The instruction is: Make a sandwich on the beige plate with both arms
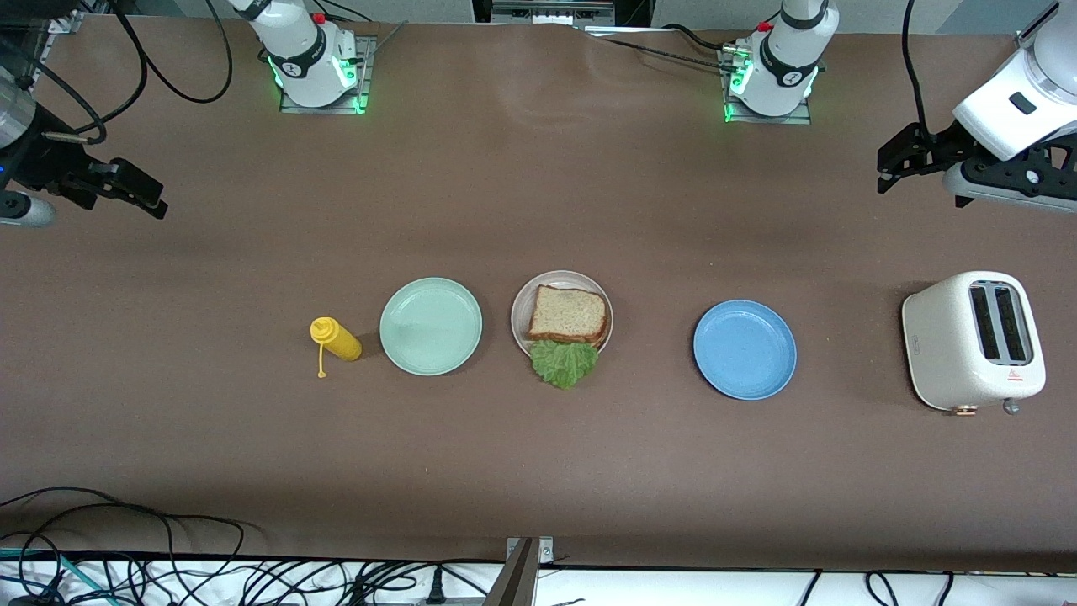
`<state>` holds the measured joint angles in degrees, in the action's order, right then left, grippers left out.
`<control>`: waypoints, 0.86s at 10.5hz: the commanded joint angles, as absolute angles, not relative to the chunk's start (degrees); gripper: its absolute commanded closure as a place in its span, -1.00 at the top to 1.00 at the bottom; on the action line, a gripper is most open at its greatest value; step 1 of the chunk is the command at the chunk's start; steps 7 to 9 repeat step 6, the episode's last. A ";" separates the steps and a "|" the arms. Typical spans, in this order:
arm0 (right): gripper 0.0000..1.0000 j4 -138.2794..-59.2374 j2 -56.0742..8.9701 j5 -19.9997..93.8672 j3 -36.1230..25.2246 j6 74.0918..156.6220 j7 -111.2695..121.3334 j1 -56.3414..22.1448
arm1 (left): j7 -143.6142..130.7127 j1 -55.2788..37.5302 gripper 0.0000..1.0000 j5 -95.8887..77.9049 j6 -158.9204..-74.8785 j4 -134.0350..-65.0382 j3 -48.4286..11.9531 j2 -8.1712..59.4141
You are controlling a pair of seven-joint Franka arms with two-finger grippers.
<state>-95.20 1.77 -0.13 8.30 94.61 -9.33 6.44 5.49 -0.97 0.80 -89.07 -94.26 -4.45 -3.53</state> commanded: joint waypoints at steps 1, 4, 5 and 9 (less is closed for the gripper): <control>1.00 -93.96 1.49 1.05 9.40 92.82 -11.51 7.47 | 4.66 -0.09 1.00 -0.70 -86.92 -91.50 -4.92 -2.37; 1.00 -93.96 1.93 1.41 9.67 92.90 -11.87 7.47 | 4.04 -0.35 1.00 -0.79 -86.66 -91.49 -5.10 -2.37; 1.00 -93.96 2.02 1.32 9.58 92.90 -11.78 7.47 | 3.87 -0.44 1.00 -0.88 -86.49 -91.49 -5.10 -2.37; 1.00 -93.96 1.93 1.32 9.58 92.90 -11.78 7.47 | 3.52 -0.53 1.00 -0.97 -86.48 -91.32 -5.01 -2.37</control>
